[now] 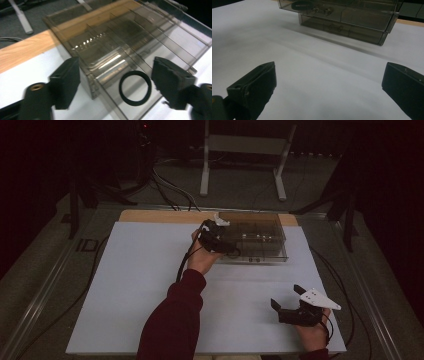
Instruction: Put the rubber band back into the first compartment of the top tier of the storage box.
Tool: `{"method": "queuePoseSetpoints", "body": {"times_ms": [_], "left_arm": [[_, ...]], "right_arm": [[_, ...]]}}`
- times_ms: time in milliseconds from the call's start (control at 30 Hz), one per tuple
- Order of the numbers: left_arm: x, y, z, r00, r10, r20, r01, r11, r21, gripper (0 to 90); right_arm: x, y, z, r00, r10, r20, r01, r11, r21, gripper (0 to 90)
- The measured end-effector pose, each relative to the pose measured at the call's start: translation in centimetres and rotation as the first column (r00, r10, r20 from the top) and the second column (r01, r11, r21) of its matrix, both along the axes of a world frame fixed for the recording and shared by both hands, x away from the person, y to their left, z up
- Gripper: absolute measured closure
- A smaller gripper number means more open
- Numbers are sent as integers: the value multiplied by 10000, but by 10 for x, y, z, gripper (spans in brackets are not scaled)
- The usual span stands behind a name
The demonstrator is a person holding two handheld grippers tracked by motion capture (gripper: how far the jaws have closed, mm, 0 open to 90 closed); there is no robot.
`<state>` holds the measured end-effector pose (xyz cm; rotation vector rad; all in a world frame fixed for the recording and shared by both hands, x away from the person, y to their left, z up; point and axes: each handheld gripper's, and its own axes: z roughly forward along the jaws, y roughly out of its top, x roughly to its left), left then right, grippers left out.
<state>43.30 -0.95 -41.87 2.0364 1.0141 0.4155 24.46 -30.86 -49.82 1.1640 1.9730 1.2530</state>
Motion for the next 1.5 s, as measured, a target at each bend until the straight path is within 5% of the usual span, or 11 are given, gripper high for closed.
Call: {"method": "queuePoseSetpoints", "body": {"times_ms": [233,533,900,1500], "left_arm": [[-4,15,11,9987,-70,508,81,9997,-215,5],[-11,35,24,9945,67,1041,-34,9995,-325,5],[-16,63,24,9913,588,1174,-552,9979,-330,5],[-49,121,37,9790,1096,1721,-1115,9938,15,5]], "right_arm": [[0,0,0,10000,5,-7,-5,10000,-2,0],[0,-1,0,10000,-19,-13,19,10000,23,0],[0,-1,0,10000,-39,-13,39,10000,28,0],[0,0,0,10000,-30,-3,30,10000,16,0]]}}
